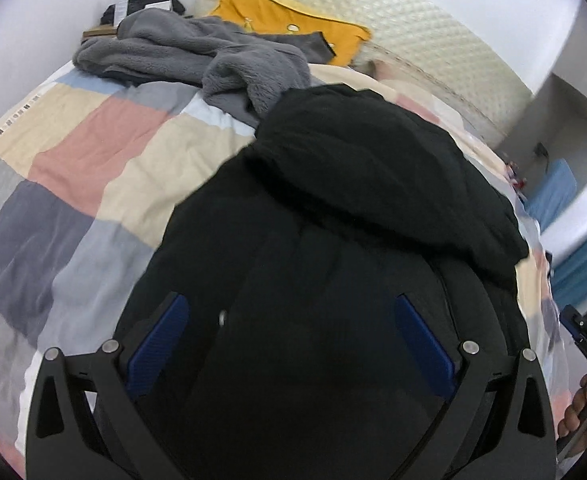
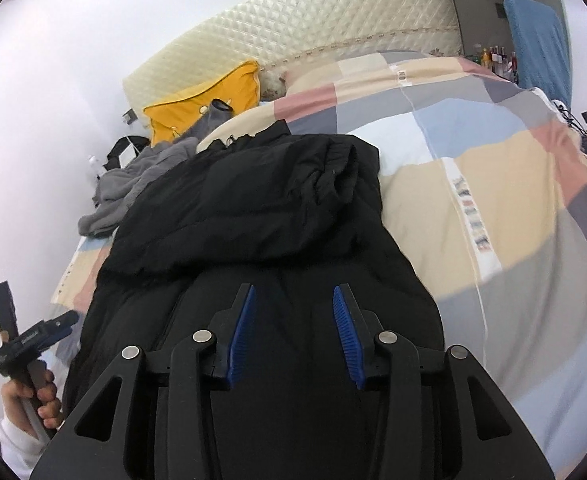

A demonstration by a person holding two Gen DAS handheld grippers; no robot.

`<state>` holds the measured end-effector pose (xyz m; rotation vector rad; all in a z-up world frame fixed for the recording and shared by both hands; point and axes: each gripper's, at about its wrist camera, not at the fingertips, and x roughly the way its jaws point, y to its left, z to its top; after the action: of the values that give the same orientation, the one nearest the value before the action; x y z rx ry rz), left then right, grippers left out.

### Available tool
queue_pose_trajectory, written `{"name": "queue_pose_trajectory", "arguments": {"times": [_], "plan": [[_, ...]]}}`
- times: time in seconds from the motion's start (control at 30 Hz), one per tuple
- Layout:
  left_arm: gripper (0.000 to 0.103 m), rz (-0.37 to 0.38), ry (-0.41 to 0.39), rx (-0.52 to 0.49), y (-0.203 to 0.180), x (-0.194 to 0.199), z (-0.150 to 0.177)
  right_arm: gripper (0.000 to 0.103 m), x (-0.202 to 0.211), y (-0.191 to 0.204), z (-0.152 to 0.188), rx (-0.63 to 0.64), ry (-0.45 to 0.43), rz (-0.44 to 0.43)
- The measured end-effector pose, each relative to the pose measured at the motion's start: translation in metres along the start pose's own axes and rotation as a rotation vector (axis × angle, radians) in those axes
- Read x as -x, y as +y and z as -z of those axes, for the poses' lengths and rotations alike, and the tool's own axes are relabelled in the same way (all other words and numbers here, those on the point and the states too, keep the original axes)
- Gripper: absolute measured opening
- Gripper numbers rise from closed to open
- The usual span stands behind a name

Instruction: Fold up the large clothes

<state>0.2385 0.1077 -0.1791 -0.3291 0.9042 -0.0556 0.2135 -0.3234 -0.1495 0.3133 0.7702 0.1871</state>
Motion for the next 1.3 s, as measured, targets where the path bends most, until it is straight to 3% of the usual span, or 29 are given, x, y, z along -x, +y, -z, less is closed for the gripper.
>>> {"name": "queue_pose_trajectory", "arguments": {"times": [0.2, 0.3, 0.4, 0.5, 0.6, 0.73, 0.83, 0.97, 1.07, 1.13, 1.3], "plan": [[0.102, 0.063, 0.046, -0.001, 0.001, 0.031, 0.004, 0.039, 0.049, -0.014, 0.025, -0.084, -0.036, -0.085], [0.102, 0.095, 0.096, -0.031, 0.003, 0.048, 0.003, 0.039, 0.069, -0.024, 0.018, -0.123, -0.071, -0.117], [0.102, 0.132, 0.143, -0.029, 0.016, 0.063, 0.002, 0.039, 0.087, -0.049, 0.008, -0.184, -0.072, -0.201], [0.102, 0.182, 0.229, 0.017, 0.038, 0.067, 0.002, 0.039, 0.110, -0.066, 0.000, -0.109, -0.065, -0.185], [0.102, 0.214, 0.317, 0.080, 0.065, 0.062, 0.005, 0.039, 0.121, -0.079, 0.002, -0.048, -0.002, -0.129], [0.102, 0.259, 0.403, 0.165, 0.097, 0.053, 0.012, 0.041, 0.110, -0.111, 0.023, -0.070, 0.161, -0.147], [0.103, 0.344, 0.448, 0.281, 0.125, 0.042, 0.017, 0.056, 0.097, -0.132, 0.043, -0.098, 0.259, -0.188], [0.103, 0.329, 0.478, 0.359, 0.150, 0.027, 0.024, 0.062, 0.073, -0.153, 0.067, -0.193, 0.355, -0.280], [0.103, 0.333, 0.528, 0.385, 0.160, 0.012, 0.034, 0.078, 0.057, -0.161, 0.079, -0.237, 0.406, -0.321], [0.103, 0.360, 0.556, 0.418, 0.167, 0.000, 0.042, 0.079, 0.043, -0.164, 0.087, -0.252, 0.443, -0.353], [0.103, 0.385, 0.582, 0.504, 0.189, -0.025, 0.054, 0.079, 0.009, -0.169, 0.099, -0.280, 0.506, -0.342]]}}
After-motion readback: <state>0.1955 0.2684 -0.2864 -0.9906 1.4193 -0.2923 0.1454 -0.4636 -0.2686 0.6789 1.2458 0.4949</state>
